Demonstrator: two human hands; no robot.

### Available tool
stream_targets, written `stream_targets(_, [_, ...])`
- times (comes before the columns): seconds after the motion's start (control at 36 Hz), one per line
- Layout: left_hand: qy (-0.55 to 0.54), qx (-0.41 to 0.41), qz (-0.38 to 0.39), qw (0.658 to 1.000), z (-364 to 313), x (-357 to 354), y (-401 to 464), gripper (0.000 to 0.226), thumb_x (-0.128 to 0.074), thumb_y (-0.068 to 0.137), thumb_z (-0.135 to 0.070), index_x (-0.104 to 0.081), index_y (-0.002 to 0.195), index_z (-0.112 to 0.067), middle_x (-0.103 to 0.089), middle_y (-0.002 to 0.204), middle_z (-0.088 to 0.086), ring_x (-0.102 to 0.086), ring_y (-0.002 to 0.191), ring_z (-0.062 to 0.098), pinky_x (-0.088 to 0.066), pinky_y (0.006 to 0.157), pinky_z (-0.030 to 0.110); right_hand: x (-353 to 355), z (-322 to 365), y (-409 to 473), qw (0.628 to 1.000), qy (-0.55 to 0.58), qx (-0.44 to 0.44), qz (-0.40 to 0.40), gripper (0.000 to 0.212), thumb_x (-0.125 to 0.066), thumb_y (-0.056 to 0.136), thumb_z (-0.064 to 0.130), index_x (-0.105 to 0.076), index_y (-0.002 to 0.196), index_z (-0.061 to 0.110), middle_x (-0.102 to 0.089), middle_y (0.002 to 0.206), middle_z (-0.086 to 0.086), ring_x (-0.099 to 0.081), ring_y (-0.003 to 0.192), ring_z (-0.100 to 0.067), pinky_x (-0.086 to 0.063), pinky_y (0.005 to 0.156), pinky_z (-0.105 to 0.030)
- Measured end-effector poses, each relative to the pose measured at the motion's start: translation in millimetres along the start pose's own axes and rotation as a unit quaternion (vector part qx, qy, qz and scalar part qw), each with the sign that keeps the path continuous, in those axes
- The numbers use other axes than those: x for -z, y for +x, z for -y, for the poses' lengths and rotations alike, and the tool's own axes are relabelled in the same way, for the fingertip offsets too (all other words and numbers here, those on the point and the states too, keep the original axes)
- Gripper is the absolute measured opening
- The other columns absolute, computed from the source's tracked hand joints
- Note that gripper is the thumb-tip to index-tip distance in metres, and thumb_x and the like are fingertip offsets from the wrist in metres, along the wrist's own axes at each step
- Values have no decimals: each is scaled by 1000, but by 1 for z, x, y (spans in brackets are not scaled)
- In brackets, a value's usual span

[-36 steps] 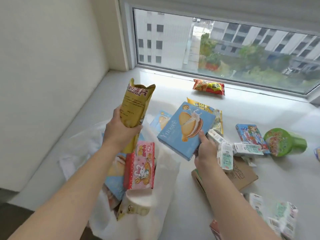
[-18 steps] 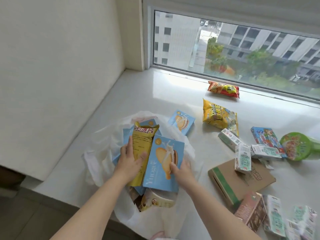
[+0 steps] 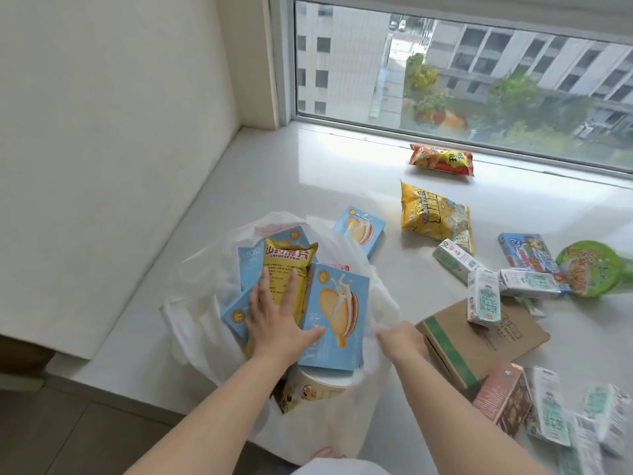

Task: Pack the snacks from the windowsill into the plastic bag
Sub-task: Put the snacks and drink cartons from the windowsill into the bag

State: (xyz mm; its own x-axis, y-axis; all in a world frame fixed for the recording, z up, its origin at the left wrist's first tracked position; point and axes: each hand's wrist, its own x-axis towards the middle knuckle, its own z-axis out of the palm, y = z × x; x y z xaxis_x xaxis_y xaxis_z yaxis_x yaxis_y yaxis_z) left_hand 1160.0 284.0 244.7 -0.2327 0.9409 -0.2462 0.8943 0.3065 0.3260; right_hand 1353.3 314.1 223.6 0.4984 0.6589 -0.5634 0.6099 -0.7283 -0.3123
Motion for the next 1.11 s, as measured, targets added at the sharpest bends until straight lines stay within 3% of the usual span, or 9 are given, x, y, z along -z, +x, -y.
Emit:
stream_targets(0.17, [24,-21,30,999,-18,5,13,112,-66,69,-65,16,144,-48,34,149,2,13,144,33,-15,116,54,46,21,-11,941,339,5,3,39,-37,101,27,-52,122,-3,-56,106,-16,-54,100,-34,-43,86,-38])
stream_targets(0.36, [26,-44,99,994,-47,19,46,102,-74,63,-61,-13,144,-50,15,155,3,-1,142,36,-30,107,56,116,45,-16,879,467,94,-18,31,-43,99,34,-52,111,7,-51,87,-2,-51,90,-24,-45,76,-36])
stream_targets(0.44, [56,-85,140,985,-73,8,41,91,-71,66,-61,-21,142,-50,12,157,7,-1,142,40,-28,107,57,118,40,-4,897,429,88,-62,42,-43,98,33,-51,125,2,-61,110,-8,-55,107,-29,-44,99,-44])
stream_targets(0.64, [19,-124,163,979,-89,-15,30,71,-54,83,-62,-22,144,-45,9,158,2,0,144,35,-20,115,51,130,7,7,923,347,65,-155,41,-37,101,24,-47,129,-5,-52,131,-22,-47,121,-37,-37,97,-37])
stream_targets(0.78, [-93,-129,-69,985,-57,-7,38,52,-51,92,-40,-39,141,-25,-37,145,4,-31,135,26,-30,110,40,118,-6,13,950,264,65,-155,32,-40,98,26,-53,112,0,-59,113,-21,-53,103,-36,-42,88,-41])
stream_targets(0.86, [-48,-3,-173,984,-24,2,52,60,-62,85,-38,-43,138,-17,-39,143,10,-33,131,33,-27,108,45,109,2,10,957,212,114,-163,20,-44,94,22,-49,106,6,-58,100,-15,-51,87,-30,-38,73,-35])
stream_targets(0.94, [-50,158,-49,985,-1,10,58,54,-51,90,-44,-39,137,-20,-42,137,10,-43,122,33,-38,95,43,101,19,5,959,201,135,-148,23,-51,89,28,-46,107,13,-58,99,-8,-54,89,-28,-43,77,-37])
stream_targets(1.0, [-41,184,1,982,8,13,58,34,-38,96,-34,-53,122,-18,-57,118,11,-56,102,33,-43,78,35,99,27,7,964,186,139,-129,23,-53,89,28,-49,106,14,-54,94,-3,-52,91,-25,-42,80,-36])
stream_targets(1.11, [-179,193,-87,961,9,33,62,30,-35,97,-22,-60,104,-6,-62,109,20,-56,94,35,-37,72,31,104,37,16,963,167,162,-136,33,-48,95,24,-43,68,7,-46,70,-7,-47,79,-26,-34,68,-34])
